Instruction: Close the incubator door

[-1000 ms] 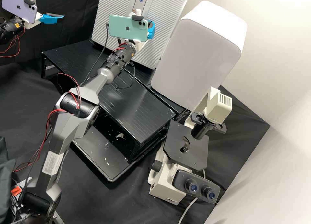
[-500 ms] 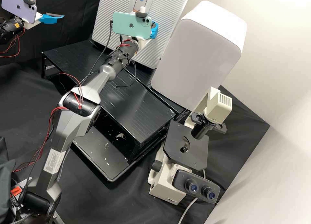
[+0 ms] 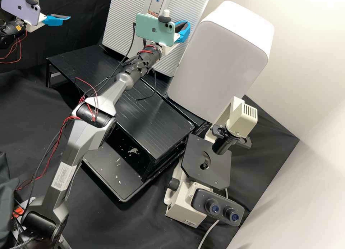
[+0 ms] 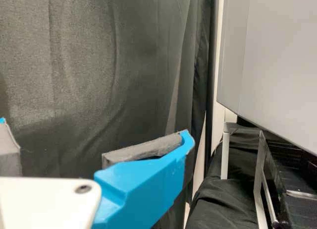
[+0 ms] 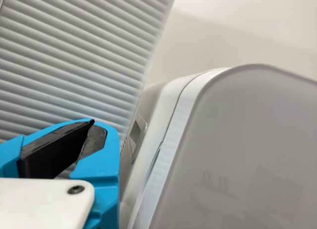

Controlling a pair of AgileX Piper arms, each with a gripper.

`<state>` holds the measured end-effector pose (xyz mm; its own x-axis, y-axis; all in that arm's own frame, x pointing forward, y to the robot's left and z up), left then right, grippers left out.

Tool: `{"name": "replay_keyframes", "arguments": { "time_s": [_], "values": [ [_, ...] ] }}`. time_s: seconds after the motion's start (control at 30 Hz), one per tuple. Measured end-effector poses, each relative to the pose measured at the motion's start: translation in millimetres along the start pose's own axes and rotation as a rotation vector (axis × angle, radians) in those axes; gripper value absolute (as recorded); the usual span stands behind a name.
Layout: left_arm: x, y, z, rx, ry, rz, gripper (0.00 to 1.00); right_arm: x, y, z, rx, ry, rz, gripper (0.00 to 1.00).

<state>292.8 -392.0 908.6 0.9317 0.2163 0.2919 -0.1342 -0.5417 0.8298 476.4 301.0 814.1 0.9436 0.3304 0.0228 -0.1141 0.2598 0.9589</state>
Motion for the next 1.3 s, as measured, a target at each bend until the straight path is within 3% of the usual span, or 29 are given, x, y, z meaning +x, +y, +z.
{"name": "replay_keyframes", "arguments": {
  "time_s": [0.13, 0.17, 0.57, 0.83, 1.13, 1.3],
  "values": [
    [0.0, 0.0, 0.0, 0.000, 0.000, 0.000, 1.00, -2.8, -9.5, 4.3, -0.014, 0.001, -0.010, 0.00],
    [0.0, 0.0, 0.0, 0.000, 0.000, 0.000, 1.00, -3.8, -11.8, 4.1, -0.018, 0.005, -0.016, 1.00],
    [0.0, 0.0, 0.0, 0.000, 0.000, 0.000, 1.00, -39.4, -22.3, -7.4, -0.040, 0.064, -0.117, 1.00],
    [0.0, 0.0, 0.0, 0.000, 0.000, 0.000, 1.00, -77.6, -4.6, -15.0, 0.030, 0.115, -0.043, 1.00],
    [0.0, 0.0, 0.0, 0.000, 0.000, 0.000, 1.00, -129.2, 9.2, -20.6, 0.048, 0.173, 0.123, 1.00],
    [0.0, -0.2, 0.7, 0.000, -0.002, -0.001, 1.00, -156.5, 5.7, -15.1, 0.136, 0.242, 0.167, 1.00]
  ]
}}
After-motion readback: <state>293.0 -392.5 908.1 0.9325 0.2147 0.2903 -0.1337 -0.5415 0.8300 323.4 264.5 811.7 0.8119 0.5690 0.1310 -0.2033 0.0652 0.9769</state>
